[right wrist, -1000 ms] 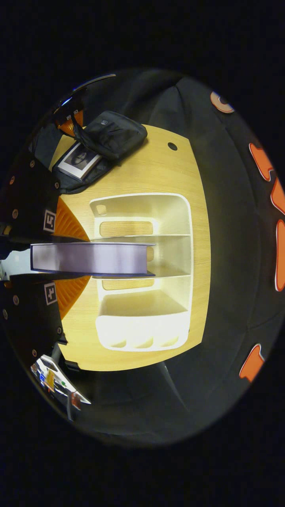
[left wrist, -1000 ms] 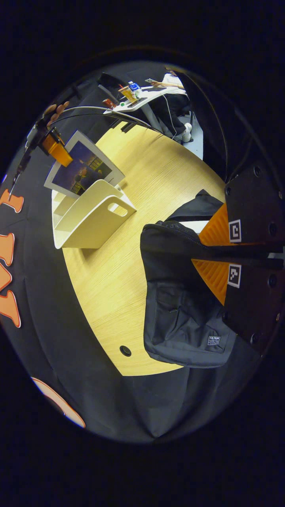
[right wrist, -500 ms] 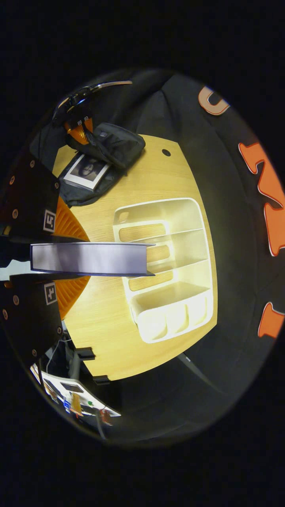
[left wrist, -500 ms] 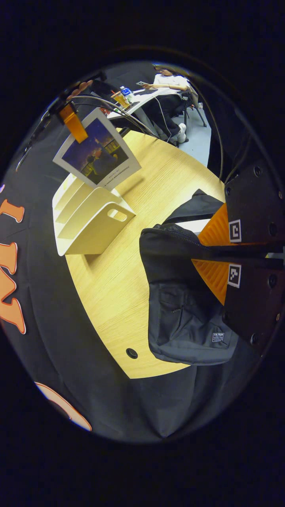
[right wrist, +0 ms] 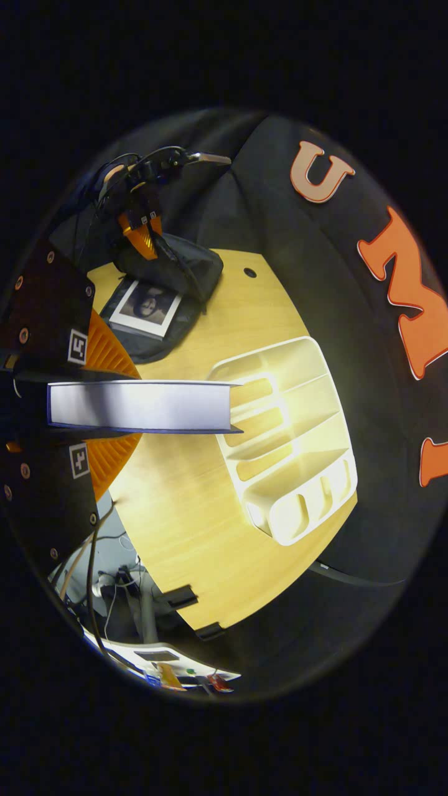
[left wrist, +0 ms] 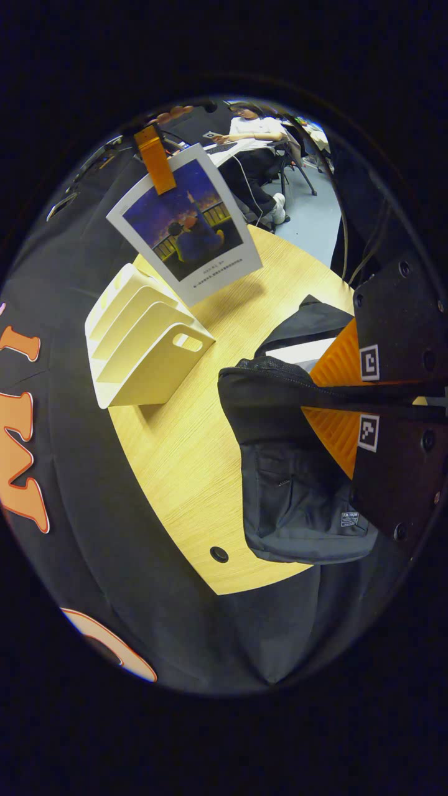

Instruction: Open the schoolbag, grab two books from the bookshelf and put them into the schoolbag.

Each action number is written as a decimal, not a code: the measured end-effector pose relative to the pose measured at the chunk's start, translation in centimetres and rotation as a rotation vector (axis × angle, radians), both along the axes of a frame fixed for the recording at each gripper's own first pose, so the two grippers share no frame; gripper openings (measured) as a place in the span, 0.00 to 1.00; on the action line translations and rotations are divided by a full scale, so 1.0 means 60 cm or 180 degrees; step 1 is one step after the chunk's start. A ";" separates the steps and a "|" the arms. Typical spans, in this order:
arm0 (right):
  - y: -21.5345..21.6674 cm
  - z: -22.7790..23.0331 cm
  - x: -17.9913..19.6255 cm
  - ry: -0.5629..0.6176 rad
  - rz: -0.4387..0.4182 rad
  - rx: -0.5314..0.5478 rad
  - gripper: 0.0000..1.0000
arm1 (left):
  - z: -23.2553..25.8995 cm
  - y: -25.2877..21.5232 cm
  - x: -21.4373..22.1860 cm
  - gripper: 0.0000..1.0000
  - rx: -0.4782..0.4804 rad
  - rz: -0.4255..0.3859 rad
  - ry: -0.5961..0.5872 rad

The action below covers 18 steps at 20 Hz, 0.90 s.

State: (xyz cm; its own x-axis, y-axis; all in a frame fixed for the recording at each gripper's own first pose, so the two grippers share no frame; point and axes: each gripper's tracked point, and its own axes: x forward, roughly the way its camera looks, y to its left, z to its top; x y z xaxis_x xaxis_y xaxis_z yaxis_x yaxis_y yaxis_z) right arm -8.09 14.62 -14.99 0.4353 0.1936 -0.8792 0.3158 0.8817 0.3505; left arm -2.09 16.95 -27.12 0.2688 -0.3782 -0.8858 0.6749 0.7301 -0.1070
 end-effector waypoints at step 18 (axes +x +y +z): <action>0.244 -0.061 0.003 -0.0411 -0.0012 0.1349 0.30 | 0.007 -0.010 0.016 0.06 -0.0102 0.0051 -0.0141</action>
